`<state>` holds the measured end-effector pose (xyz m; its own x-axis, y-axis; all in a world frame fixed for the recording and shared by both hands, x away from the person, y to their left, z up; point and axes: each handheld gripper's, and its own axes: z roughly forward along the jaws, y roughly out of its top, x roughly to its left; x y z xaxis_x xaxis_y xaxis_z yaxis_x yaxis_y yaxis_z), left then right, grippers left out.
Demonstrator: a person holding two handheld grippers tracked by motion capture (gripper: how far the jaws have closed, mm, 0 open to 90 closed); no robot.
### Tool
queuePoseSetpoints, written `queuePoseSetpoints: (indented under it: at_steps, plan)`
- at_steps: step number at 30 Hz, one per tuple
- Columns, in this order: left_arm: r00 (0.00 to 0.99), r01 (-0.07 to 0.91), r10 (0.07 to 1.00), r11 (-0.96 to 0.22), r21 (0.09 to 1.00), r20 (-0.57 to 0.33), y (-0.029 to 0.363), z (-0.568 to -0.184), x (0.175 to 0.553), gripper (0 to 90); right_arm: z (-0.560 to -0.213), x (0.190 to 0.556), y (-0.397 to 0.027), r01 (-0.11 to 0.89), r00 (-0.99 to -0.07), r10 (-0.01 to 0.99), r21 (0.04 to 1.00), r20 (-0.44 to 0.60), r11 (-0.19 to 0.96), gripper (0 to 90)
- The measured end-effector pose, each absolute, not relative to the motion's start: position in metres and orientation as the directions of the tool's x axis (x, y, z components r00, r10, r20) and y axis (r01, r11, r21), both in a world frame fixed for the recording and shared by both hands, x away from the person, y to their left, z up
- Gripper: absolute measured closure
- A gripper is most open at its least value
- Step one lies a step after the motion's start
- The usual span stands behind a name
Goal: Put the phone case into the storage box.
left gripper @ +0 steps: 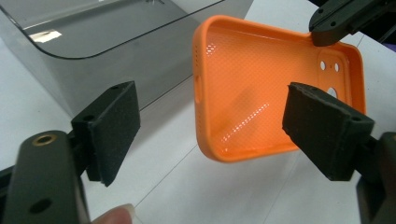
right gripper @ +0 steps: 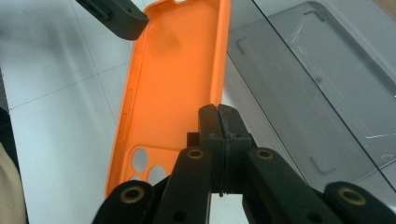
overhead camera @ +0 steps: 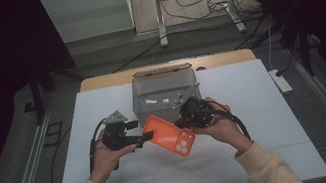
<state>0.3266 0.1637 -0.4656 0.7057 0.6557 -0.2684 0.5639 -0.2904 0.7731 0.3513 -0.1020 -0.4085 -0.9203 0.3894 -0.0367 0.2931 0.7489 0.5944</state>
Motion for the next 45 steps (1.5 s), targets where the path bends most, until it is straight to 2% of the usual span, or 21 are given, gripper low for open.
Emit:
queuePoseSetpoints:
  at_steps: [14, 20, 24, 27, 32, 39, 45]
  plan:
    - [0.716, 0.585, 0.633, -0.316, 0.747, -0.293, 0.159, -0.470, 0.336, 26.8, -0.409, 0.350, -0.102, 0.279, -0.927, 0.372, 0.593, -0.037, 0.756, 89.4]
    - [0.741, 0.580, 0.598, -0.338, 0.742, -0.306, 0.156, -0.472, 0.337, 39.8, -0.409, 0.349, -0.101, 0.258, -0.936, 0.350, 0.591, -0.045, 0.765, 89.4]
    - [0.757, 0.569, 0.574, -0.344, 0.747, -0.313, 0.155, -0.471, 0.335, 53.8, -0.409, 0.349, -0.101, 0.252, -0.937, 0.345, 0.590, -0.049, 0.767, 89.4]
    - [0.759, 0.561, 0.585, -0.363, 0.744, -0.287, 0.155, -0.470, 0.333, 60.8, -0.409, 0.349, -0.102, 0.253, -0.937, 0.347, 0.589, -0.051, 0.768, 89.5]
    - [0.756, 0.582, 0.570, -0.362, 0.728, -0.321, 0.159, -0.470, 0.333, 72.0, -0.408, 0.349, -0.105, 0.263, -0.931, 0.361, 0.588, -0.053, 0.765, 89.4]
    - [0.766, 0.578, 0.549, -0.360, 0.733, -0.335, 0.159, -0.467, 0.329, 80.1, -0.409, 0.352, -0.108, 0.267, -0.924, 0.376, 0.588, -0.068, 0.763, 89.4]
    - [0.767, 0.574, 0.553, -0.363, 0.734, -0.326, 0.160, -0.465, 0.325, 80.6, -0.408, 0.351, -0.109, 0.270, -0.923, 0.379, 0.593, -0.064, 0.759, 89.4]
